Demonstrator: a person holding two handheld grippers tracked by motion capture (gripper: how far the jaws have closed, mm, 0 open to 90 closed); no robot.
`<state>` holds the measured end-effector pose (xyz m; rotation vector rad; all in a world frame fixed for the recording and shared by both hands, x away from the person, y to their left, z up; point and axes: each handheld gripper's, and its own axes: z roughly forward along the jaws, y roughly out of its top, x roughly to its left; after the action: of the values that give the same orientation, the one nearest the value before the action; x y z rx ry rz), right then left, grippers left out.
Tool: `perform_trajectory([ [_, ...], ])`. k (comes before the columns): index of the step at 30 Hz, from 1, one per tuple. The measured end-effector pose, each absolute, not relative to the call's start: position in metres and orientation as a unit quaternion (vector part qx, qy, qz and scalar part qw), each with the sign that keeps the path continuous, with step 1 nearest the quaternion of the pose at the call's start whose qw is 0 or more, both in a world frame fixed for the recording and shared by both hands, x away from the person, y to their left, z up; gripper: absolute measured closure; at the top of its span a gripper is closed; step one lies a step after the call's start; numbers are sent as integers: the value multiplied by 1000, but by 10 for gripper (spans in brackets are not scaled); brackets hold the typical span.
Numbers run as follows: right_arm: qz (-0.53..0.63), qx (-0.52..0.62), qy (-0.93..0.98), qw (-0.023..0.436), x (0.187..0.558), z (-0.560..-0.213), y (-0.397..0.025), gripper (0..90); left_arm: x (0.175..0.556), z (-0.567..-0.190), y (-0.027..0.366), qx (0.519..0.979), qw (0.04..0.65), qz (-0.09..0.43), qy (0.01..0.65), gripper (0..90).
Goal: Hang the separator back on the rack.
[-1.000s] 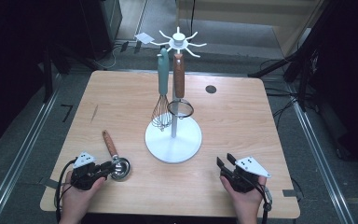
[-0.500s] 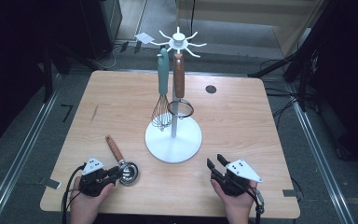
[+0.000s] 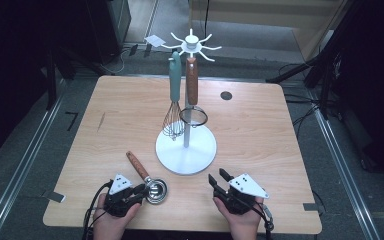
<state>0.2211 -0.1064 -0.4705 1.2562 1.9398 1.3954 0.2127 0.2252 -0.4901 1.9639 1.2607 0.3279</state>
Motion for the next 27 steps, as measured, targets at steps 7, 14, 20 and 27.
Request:
perform_trajectory([
  [7, 506, 430, 720, 201, 214, -472, -84, 571, 211, -491, 211, 766, 393, 112, 497, 727],
  [14, 507, 413, 736, 176, 207, -476, -62, 598, 210, -492, 203, 761, 400, 105, 499, 697],
  [20, 504, 395, 754, 148, 206, -482, -46, 787, 208, -493, 195, 765, 403, 96, 494, 688],
  [27, 482, 389, 773, 136, 207, -492, -30, 890, 205, -493, 185, 773, 405, 90, 479, 680],
])
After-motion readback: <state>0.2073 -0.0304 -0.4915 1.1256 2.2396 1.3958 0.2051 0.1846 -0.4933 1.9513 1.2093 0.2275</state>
